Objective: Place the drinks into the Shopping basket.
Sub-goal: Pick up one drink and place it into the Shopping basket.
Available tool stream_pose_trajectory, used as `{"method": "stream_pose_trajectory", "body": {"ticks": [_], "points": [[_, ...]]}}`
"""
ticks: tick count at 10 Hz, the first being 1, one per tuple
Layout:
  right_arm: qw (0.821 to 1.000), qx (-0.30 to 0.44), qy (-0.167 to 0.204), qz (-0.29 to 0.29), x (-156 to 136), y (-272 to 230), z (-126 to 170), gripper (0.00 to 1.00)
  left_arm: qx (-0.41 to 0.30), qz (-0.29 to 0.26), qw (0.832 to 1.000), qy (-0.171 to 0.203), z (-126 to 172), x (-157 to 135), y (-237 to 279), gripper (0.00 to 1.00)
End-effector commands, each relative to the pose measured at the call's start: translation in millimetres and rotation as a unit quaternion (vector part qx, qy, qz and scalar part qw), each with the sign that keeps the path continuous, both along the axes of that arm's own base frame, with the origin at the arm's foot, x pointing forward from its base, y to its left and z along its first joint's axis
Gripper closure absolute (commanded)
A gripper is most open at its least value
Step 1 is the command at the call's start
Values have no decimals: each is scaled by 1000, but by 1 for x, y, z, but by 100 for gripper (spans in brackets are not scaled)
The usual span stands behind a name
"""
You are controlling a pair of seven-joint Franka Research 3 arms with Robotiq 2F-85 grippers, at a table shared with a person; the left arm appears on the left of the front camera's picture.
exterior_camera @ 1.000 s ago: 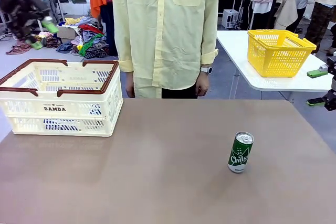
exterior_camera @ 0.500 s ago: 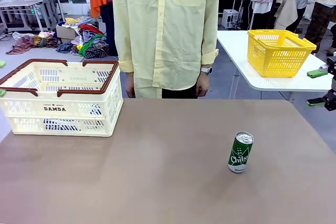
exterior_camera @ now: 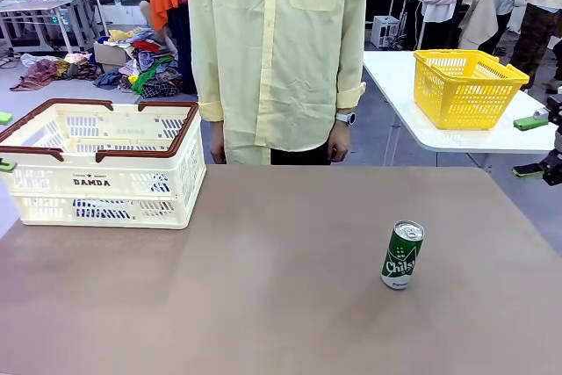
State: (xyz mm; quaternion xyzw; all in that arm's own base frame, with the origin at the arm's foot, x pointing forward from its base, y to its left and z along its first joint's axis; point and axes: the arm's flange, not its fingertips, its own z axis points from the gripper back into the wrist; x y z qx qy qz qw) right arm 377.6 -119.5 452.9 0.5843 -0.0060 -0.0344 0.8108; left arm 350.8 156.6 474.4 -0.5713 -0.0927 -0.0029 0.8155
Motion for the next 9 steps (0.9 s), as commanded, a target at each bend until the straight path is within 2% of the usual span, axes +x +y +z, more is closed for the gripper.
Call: {"method": "stream_pose_trajectory", "body": {"ticks": [1, 9], "points": [[1000, -4, -2, 7, -1, -1, 2, 0, 4, -3, 1000, 6, 4, -4, 0, 0], [1000, -4, -2, 7, -1, -1, 2, 0, 4, -3, 1000, 6, 4, -4, 0, 0]]}}
